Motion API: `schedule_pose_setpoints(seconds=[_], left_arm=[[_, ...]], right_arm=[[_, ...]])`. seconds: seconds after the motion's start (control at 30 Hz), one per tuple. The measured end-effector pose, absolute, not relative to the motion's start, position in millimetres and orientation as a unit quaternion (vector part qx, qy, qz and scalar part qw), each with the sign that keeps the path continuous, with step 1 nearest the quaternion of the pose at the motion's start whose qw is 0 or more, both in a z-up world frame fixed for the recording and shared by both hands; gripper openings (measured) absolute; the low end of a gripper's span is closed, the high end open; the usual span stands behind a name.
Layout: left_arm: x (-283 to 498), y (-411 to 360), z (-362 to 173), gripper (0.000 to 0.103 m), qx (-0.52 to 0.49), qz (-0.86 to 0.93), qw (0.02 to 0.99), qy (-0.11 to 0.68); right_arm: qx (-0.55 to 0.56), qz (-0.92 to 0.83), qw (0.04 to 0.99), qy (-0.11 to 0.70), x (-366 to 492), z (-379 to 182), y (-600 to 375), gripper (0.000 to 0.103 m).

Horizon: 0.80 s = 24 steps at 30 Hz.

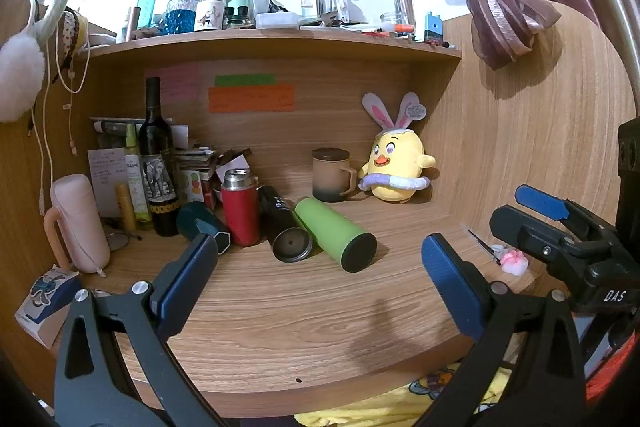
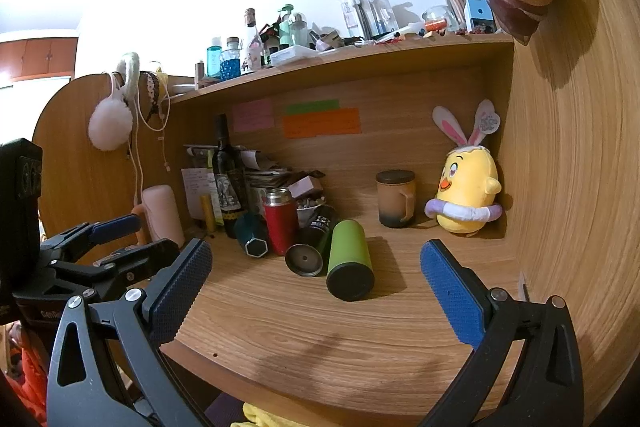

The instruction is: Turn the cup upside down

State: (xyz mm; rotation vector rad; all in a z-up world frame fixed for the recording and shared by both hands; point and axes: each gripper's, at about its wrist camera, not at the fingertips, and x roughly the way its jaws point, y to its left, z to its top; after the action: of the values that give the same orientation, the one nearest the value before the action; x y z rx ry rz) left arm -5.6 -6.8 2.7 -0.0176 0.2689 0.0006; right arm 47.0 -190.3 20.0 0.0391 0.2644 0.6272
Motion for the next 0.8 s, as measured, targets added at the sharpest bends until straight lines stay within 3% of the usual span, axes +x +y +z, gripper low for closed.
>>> schedule_pose_setpoints(seconds=[0.8], left_arm=[[-5.6,-11.3,1.8,0.103,-0.007,0.000,0.991,0.135]], right_arm=[[0.019,0.307,0.942,0.130,46.2,21.1,-191.3,0.103]])
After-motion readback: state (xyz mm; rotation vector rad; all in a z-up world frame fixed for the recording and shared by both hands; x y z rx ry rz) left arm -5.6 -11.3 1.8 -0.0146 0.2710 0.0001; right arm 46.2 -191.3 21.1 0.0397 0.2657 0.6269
